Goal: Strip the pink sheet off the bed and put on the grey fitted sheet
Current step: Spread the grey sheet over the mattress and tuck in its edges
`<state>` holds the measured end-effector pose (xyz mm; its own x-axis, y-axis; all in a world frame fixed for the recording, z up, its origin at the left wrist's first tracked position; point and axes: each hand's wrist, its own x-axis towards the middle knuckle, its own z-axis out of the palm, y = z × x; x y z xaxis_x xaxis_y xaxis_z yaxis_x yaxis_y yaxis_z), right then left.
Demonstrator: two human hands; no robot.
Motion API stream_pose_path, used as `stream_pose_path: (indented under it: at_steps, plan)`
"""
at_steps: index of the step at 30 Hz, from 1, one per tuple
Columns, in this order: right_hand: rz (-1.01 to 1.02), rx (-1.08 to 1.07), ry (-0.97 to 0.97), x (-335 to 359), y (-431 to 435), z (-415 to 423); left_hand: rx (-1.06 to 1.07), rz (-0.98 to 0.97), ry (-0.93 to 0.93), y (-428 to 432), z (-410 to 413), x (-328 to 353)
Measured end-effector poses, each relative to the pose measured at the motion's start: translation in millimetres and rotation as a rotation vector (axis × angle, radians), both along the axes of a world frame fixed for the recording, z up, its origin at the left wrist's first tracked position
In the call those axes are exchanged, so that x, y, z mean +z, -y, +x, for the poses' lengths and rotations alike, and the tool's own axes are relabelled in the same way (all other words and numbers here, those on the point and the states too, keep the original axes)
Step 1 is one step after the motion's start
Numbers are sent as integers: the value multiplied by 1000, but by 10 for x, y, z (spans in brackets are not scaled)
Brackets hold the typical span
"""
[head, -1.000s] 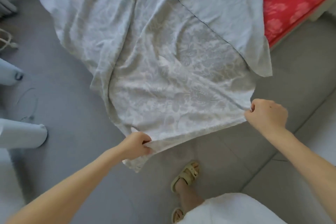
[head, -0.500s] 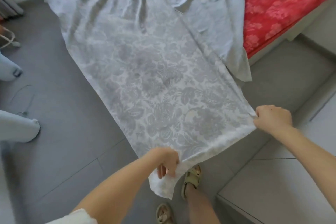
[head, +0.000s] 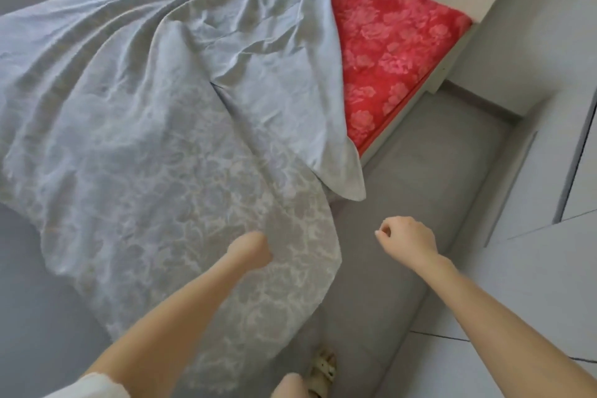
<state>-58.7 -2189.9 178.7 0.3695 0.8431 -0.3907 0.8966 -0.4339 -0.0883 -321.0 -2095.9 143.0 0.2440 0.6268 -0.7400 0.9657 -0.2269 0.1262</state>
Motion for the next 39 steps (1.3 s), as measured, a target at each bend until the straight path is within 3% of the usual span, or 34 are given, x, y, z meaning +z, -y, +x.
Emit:
stream_pose_path:
  at_steps: [6, 11, 16, 21, 24, 27, 29, 32, 35, 39]
  plan:
    - [4, 44, -93, -133, -1097, 330, 750, -2, 518, -1182, 804, -313]
    - [-23, 71, -167, -462, -2156, 646, 1363, -228, 772, -2290, 1463, -909]
    - [-128, 116, -210, -924, -2964, 963, 1605, -351, 684, -3064, 1951, -1680]
    - [-177, 87, -277, -1127, -3492, 1291, 1623, -124, 462, -3433, 2028, -2123]
    - [-202, 37, -357, -1172, -3728, 1528, 1690, 56, 460, -3638, 2102, -2099]
    - [-149, -95, -480, -1144, -3919, 1847, 1538, 200, 689, -3877, 2437, -1765]
    - [-67, -245, -592, -1054, -4038, 2150, 1260, 223, 853, -3994, 2813, -1448]
    - [100, -508, -721, -854, -4220, 2788, 749, 194, 943, -4069, 3584, -1022]
    - [254, -690, -731, -710, -4369, 3628, 293, -17, 976, -3917, 4583, -740]
    - [330, -760, -682, -649, -4560, 4726, -15, -424, 783, -3741, 5765, -665]
